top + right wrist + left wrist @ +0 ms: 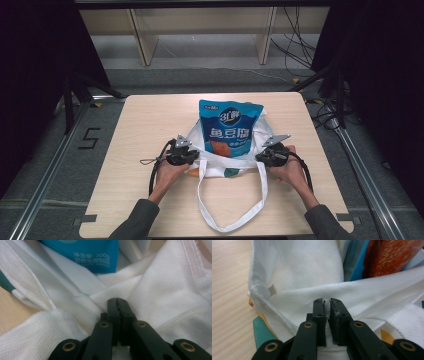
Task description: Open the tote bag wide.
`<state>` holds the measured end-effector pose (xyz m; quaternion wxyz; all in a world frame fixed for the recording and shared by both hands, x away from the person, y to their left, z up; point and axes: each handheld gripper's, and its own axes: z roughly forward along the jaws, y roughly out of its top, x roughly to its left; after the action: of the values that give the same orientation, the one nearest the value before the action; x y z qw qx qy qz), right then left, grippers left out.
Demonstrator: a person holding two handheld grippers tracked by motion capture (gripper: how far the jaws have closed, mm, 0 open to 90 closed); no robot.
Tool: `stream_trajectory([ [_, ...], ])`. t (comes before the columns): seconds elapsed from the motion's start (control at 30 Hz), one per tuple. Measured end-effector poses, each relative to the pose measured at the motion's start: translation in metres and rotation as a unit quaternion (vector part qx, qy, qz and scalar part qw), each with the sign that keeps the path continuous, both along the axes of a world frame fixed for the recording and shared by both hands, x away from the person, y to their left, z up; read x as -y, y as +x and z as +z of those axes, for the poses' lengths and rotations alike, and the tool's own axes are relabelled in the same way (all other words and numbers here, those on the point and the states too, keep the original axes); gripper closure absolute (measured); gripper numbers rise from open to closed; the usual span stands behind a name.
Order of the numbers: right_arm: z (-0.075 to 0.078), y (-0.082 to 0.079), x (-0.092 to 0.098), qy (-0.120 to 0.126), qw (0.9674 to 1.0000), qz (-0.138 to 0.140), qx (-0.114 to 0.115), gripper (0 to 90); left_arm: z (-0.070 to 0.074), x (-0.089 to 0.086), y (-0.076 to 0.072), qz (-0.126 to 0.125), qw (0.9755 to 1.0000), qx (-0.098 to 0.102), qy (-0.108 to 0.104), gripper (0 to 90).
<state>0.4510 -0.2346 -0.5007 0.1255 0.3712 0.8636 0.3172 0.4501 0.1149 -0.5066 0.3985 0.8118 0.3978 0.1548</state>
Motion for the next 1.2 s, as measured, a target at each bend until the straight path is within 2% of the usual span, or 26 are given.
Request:
stream_trajectory([
  [0.07, 0.000, 0.001, 0.000, -0.009, 0.9999, -0.006, 0.004, 89.9, -0.001, 0.001, 0.000, 0.003, 1.0000, 0.006, -0.001, 81.5],
  [0.23, -0.001, 0.001, 0.001, -0.006, 0.9999, -0.007, 0.005, 89.3, 0.000, 0.000, -0.001, -0.002, 0.9999, 0.013, 0.000, 81.2],
  [0.37, 0.000, -0.001, 0.001, -0.002, 0.9999, -0.010, 0.006, 87.4, 0.002, 0.000, -0.002, 0.000, 0.9997, 0.010, -0.021, 76.2],
  [0.47, -0.001, -0.001, 0.002, -0.001, 0.9999, -0.008, 0.009, 86.6, 0.005, -0.001, -0.003, -0.010, 0.9997, 0.014, -0.018, 72.0],
  [0.53, 0.001, -0.001, 0.003, 0.003, 0.9999, -0.009, 0.006, 83.3, 0.007, 0.000, -0.005, -0.011, 0.9995, 0.007, -0.029, 69.8],
  [0.57, 0.000, -0.001, 0.003, 0.016, 0.9996, -0.011, 0.020, 80.9, 0.008, 0.000, -0.006, -0.007, 0.9992, 0.006, -0.039, 66.5],
  [0.6, 0.004, -0.002, 0.004, 0.018, 0.9997, -0.001, 0.019, 77.6, 0.009, 0.000, -0.007, -0.007, 0.9992, 0.007, -0.039, 63.9],
  [0.63, 0.006, -0.003, 0.004, 0.024, 0.9993, -0.008, 0.026, 75.5, 0.012, 0.000, -0.008, -0.012, 0.9992, 0.012, -0.035, 63.0],
  [0.67, 0.010, -0.004, 0.005, 0.026, 0.9988, -0.006, 0.040, 71.9, 0.013, 0.001, -0.009, -0.006, 0.9989, 0.013, -0.045, 61.8],
  [0.7, 0.013, -0.006, 0.005, 0.034, 0.9986, -0.008, 0.039, 70.0, 0.015, -0.001, -0.009, -0.012, 0.9992, 0.013, -0.037, 61.2],
  [0.77, 0.020, -0.007, 0.008, 0.025, 0.9986, -0.004, 0.046, 65.0, 0.016, 0.000, -0.011, -0.011, 0.9992, 0.007, -0.039, 59.0],
  [0.83, 0.024, -0.010, 0.010, 0.033, 0.9977, -0.008, 0.059, 63.1, 0.019, 0.002, -0.014, -0.011, 0.9990, 0.004, -0.044, 55.9],
  [0.9, 0.029, -0.013, 0.010, 0.039, 0.9977, -0.011, 0.054, 60.7, 0.023, 0.001, -0.016, -0.019, 0.9989, 0.006, -0.043, 54.6],
  [0.93, 0.030, -0.013, 0.011, 0.038, 0.9965, -0.010, 0.074, 59.2, 0.024, 0.000, -0.017, -0.021, 0.9988, 0.006, -0.044, 53.8],
  [1.0, 0.034, -0.017, 0.011, 0.050, 0.9965, -0.019, 0.064, 57.2, 0.027, -0.002, -0.020, -0.022, 0.9986, 0.003, -0.049, 53.3],
  [1.03, 0.036, -0.018, 0.011, 0.054, 0.9954, -0.025, 0.075, 56.6, 0.028, -0.003, -0.021, -0.018, 0.9985, 0.004, -0.052, 53.0],
  [1.07, 0.039, -0.022, 0.011, 0.064, 0.9953, -0.032, 0.066, 55.6, 0.029, -0.004, -0.022, -0.021, 0.9985, -0.001, -0.050, 52.8],
  [1.1, 0.041, -0.021, 0.013, 0.065, 0.9945, -0.024, 0.078, 55.3, 0.029, -0.003, -0.023, -0.013, 0.9981, 0.001, -0.060, 52.7],
  [1.13, 0.043, -0.022, 0.014, 0.067, 0.9942, -0.021, 0.081, 54.8, 0.031, -0.004, -0.024, -0.010, 0.9980, 0.003, -0.063, 51.5],
  [1.17, 0.045, -0.025, 0.014, 0.076, 0.9932, -0.033, 0.082, 54.2, 0.032, -0.005, -0.025, -0.013, 0.9977, 0.006, -0.066, 51.3],
  [1.2, 0.047, -0.025, 0.015, 0.075, 0.9932, -0.025, 0.086, 53.6, 0.034, -0.006, -0.026, -0.012, 0.9973, 0.001, -0.072, 49.5],
])
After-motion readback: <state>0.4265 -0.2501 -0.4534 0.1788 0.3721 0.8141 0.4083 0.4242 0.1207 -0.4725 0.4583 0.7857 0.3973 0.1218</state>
